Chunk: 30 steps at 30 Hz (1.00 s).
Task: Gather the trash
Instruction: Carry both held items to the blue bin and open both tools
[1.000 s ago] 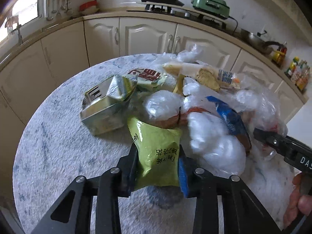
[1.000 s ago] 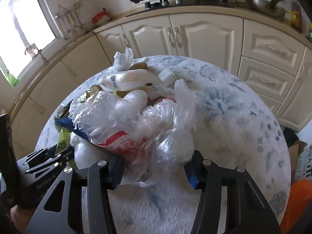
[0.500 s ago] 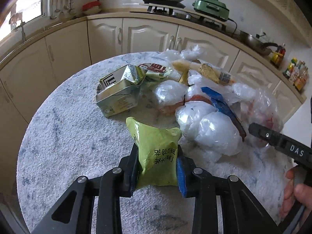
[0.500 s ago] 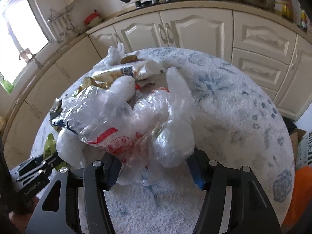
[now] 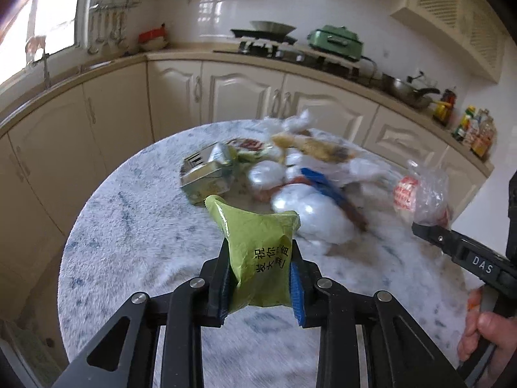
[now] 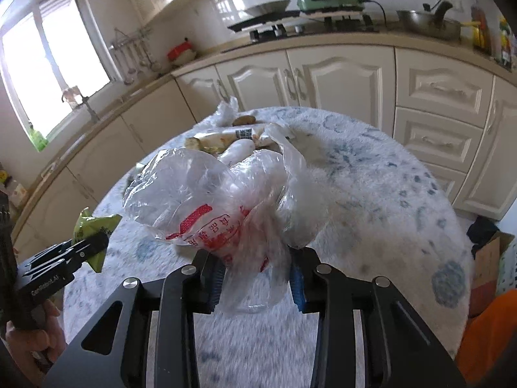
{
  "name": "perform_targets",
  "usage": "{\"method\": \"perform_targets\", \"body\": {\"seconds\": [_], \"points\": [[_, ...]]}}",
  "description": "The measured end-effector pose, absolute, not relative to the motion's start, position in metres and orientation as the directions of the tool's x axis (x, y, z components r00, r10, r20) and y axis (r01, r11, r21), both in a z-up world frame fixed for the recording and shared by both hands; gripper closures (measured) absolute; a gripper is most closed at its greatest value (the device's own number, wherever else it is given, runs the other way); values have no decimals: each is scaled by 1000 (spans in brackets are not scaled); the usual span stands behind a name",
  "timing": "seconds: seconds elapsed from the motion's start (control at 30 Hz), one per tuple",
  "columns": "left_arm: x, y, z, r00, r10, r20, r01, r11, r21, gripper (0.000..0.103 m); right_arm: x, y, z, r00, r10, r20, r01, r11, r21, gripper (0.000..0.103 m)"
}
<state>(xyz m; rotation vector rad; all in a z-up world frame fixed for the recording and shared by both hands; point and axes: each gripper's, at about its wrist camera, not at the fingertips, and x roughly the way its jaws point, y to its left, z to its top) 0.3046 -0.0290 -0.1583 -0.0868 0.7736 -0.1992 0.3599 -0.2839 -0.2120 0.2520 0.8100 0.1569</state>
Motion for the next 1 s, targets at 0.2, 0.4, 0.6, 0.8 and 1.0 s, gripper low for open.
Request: {"method": "perform_targets", "body": {"seconds": [0.2, 0.4, 0.6, 0.8, 1.0], "points": [[268, -81, -129, 699, -314, -643, 282, 947, -156, 77, 315, -308, -187, 738, 224, -636, -21, 950, 311, 69], [249, -178, -113, 638, -467, -613, 472, 865, -168, 77, 251, -369, -155, 806, 121, -580, 75, 950, 302, 69], [232, -301, -124, 489, -599, -634, 650, 735, -193, 77, 174, -461, -148, 808, -80, -584, 270, 930, 247, 69], [225, -414, -181, 322, -600, -733, 747, 636, -192, 76, 121, -556, -206, 694, -207, -689, 467, 858, 213, 69], [255, -496, -285, 172, -465, -868, 734, 649, -202, 75, 126, -622, -319, 562, -128, -817, 559, 787, 261, 69]]}}
